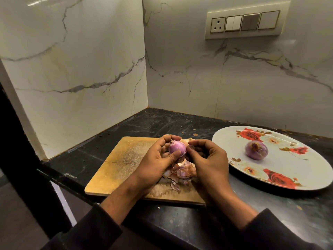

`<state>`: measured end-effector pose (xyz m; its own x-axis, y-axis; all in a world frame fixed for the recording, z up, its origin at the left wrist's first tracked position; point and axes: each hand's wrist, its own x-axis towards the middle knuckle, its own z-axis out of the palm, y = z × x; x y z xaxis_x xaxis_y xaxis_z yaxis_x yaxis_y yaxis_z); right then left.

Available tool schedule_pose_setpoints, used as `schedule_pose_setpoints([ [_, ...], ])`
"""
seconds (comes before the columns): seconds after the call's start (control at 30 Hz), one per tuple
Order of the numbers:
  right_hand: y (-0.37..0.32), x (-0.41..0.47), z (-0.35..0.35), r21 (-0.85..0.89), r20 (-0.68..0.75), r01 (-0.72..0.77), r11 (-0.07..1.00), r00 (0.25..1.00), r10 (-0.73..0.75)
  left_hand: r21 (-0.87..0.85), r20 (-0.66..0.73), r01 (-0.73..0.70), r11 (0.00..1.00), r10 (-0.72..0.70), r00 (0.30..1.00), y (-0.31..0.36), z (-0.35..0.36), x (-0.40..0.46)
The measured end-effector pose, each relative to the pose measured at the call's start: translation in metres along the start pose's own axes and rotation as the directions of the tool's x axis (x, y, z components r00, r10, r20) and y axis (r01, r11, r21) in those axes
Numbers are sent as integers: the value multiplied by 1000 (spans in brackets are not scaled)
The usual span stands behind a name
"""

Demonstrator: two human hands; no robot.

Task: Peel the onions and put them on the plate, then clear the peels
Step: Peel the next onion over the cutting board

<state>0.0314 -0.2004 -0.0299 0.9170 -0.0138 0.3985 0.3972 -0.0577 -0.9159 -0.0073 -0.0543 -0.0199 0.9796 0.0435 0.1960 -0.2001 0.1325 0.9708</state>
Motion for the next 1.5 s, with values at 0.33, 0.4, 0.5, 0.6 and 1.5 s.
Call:
schedule_pose_setpoints([
  [0.33, 5, 2, -3, -78, 36, 4, 997, 999, -1, -165, -60, 23, 986, -33, 998, 1, 1, 1],
  [0.4, 3, -2, 1, -162, 107, 31, 986, 994, -13, -206, -97, 18, 978, -39, 995, 2, 2, 1],
  [0.5, 0, -2, 2, -146, 124, 64, 987, 991, -46, -218, -142, 26, 976, -58, 988, 1, 1, 3],
  [0.6, -4, -3, 1, -63, 151, 66, 996, 987, -55, -215, -166, 25, 976, -62, 984, 3, 1, 2],
  [1.5, -6, -7, 2, -251, 106, 285, 925, 958, -266, -107, 4, 34, 994, -33, 999, -5, -2, 4],
])
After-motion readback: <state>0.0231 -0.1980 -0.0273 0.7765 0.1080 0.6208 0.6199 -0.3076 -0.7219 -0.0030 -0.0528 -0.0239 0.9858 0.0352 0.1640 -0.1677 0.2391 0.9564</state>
